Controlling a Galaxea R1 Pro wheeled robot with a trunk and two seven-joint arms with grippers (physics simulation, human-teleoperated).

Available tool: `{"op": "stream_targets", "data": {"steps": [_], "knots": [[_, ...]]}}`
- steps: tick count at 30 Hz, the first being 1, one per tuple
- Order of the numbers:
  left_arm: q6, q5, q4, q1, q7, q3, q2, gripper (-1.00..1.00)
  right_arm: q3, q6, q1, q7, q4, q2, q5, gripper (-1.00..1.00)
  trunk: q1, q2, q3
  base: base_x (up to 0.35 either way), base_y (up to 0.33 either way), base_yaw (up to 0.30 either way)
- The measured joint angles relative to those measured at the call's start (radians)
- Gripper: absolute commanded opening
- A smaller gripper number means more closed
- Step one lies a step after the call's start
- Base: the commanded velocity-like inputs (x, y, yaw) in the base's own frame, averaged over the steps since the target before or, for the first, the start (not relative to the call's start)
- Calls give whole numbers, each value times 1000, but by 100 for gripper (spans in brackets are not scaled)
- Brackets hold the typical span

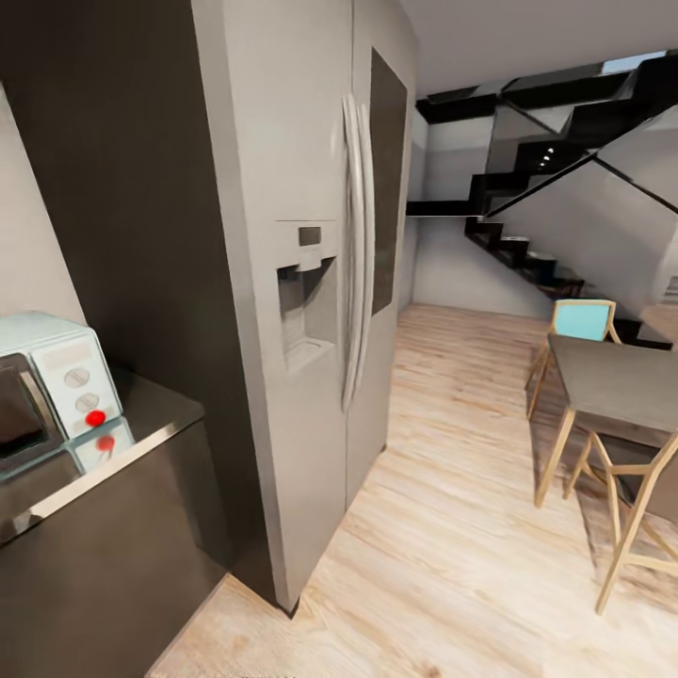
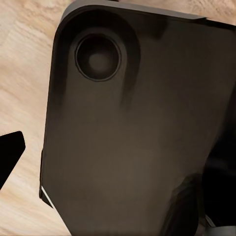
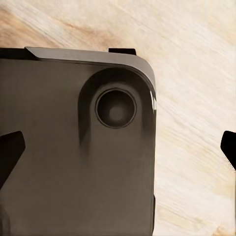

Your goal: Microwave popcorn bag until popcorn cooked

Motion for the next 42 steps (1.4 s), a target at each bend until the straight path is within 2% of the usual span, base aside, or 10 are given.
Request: {"op": "stream_targets", "data": {"steps": [42], "knots": [[0, 1, -1, 0, 0, 0, -2, 100, 0, 0, 0, 0, 0, 1, 0, 100, 0, 0, 0, 0, 0, 279]]}}
